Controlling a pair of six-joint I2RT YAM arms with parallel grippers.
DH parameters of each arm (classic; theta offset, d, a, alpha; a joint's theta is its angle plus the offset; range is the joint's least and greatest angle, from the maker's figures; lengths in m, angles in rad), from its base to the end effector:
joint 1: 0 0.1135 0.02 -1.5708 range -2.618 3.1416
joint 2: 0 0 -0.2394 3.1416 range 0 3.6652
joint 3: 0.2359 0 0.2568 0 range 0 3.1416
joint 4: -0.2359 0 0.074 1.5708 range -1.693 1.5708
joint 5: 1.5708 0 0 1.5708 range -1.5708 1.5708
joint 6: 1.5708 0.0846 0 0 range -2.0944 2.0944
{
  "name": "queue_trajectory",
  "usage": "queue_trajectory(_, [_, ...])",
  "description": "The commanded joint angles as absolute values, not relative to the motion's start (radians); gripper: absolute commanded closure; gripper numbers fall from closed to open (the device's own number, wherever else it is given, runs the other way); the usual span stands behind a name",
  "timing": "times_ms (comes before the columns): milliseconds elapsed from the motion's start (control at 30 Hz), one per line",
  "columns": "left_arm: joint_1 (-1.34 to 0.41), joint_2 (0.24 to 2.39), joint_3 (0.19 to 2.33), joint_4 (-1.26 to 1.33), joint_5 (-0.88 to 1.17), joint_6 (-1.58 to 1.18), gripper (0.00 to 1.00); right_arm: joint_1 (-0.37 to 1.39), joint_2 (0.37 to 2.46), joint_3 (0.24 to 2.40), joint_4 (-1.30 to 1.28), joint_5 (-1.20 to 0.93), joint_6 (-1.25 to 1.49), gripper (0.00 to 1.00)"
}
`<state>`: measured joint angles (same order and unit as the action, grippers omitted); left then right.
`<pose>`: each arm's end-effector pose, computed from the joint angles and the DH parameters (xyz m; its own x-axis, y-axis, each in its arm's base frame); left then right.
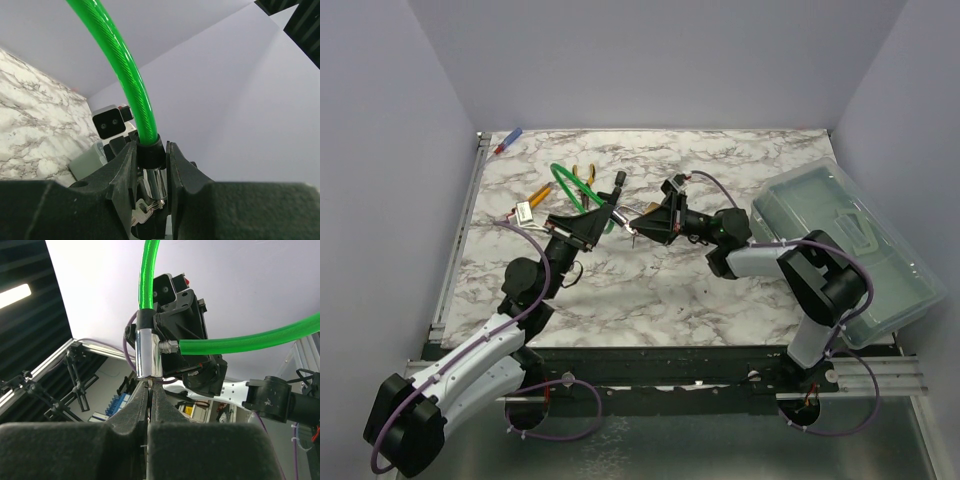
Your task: Unlock with the key
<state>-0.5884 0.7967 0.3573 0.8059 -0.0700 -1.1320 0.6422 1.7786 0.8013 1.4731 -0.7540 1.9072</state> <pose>0.2129 -0.1350 0.2895 -0.3254 -0.8685 -0.3740 0.4820 0.1879 -0.8558 0.2681 0.2729 0.2389 -0.9930 0.1165 -0.0171 -0.0563 -0.3426 0.9378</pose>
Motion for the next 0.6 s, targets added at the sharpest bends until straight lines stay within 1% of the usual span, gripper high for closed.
queue_trajectory(0, [-0.608, 0.783, 0.364, 0.856, 0.054, -1.118, 1.00, 0.647, 1.726, 0.787, 1.385, -0.733, 1.831, 1.00])
queue_trajectory(67, [-0.607, 0.778, 0.363, 0.838, 0.048, -1.122, 1.00, 0.647, 1.719, 0.761, 1.383, -0.733, 1.807, 0.99])
queue_trajectory(100, [-0.607, 0.774, 0.365, 0.819, 0.040, -1.125, 1.00, 0.646, 1.717, 0.756, 1.384, -0.737, 1.798, 0.94])
queue_trajectory(200, [-0.608, 0.756, 0.383, 0.717, 0.009, -1.129, 1.00, 0.642, 1.698, 0.743, 1.346, -0.746, 1.739, 0.70])
queue_trajectory(233, [-0.608, 0.752, 0.384, 0.693, 0.008, -1.131, 1.00, 0.639, 1.686, 0.741, 1.317, -0.750, 1.710, 0.66])
queue_trajectory(300, [-0.607, 0.738, 0.388, 0.639, -0.028, -1.134, 1.00, 0.630, 1.658, 0.741, 1.253, -0.763, 1.644, 0.60])
queue_trajectory(400, [-0.606, 0.724, 0.394, 0.570, -0.054, -1.138, 1.00, 0.615, 1.601, 0.753, 1.065, -0.775, 1.496, 0.54])
queue_trajectory(567, [-0.606, 0.723, 0.413, 0.469, -0.072, -1.146, 1.00, 0.606, 1.462, 0.837, 0.573, -0.742, 1.127, 0.42])
